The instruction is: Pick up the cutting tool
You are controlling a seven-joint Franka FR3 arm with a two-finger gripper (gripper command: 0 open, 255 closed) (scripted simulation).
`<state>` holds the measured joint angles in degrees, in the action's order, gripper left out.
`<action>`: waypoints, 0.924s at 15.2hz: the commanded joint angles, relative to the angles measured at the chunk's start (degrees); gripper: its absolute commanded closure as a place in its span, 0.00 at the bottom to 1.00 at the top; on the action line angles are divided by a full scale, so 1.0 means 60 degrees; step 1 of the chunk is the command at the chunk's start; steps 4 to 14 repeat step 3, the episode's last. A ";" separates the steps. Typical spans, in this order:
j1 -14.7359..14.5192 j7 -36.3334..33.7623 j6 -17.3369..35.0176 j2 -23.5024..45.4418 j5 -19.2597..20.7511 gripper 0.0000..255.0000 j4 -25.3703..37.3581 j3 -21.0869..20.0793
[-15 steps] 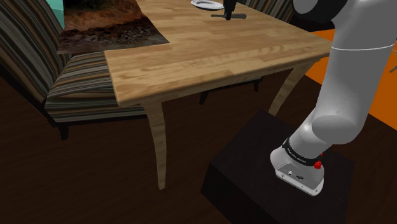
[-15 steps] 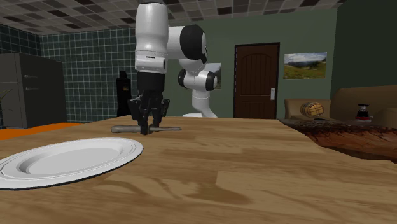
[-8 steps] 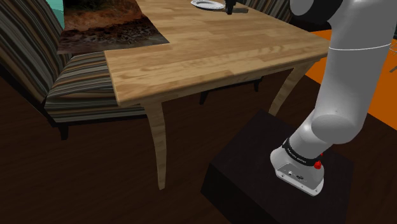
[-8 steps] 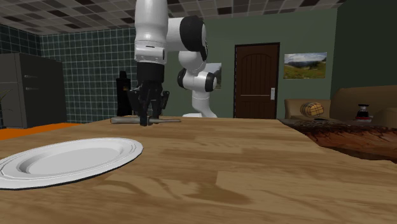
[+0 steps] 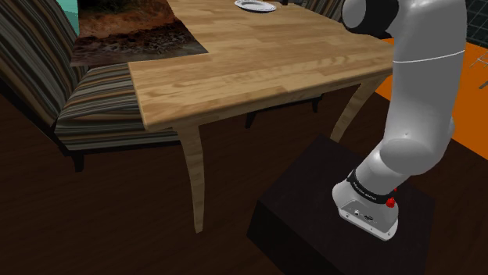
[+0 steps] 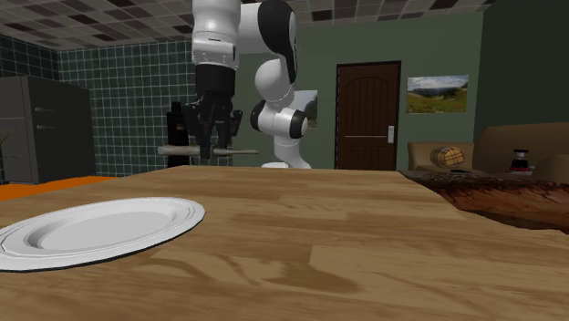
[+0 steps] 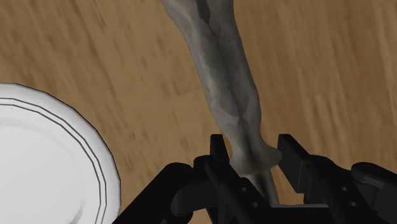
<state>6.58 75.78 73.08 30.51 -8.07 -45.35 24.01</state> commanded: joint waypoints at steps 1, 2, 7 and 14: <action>0.0320 -0.0002 -0.0675 0.0539 -0.0200 1.00 0.1222 -0.0061; 0.0364 -0.0006 -0.0750 0.0607 -0.0221 1.00 0.1369 -0.0076; 0.0365 -0.0007 -0.0751 0.0608 -0.0220 1.00 0.1371 -0.0078; 0.0365 -0.0007 -0.0751 0.0608 -0.0220 1.00 0.1371 -0.0078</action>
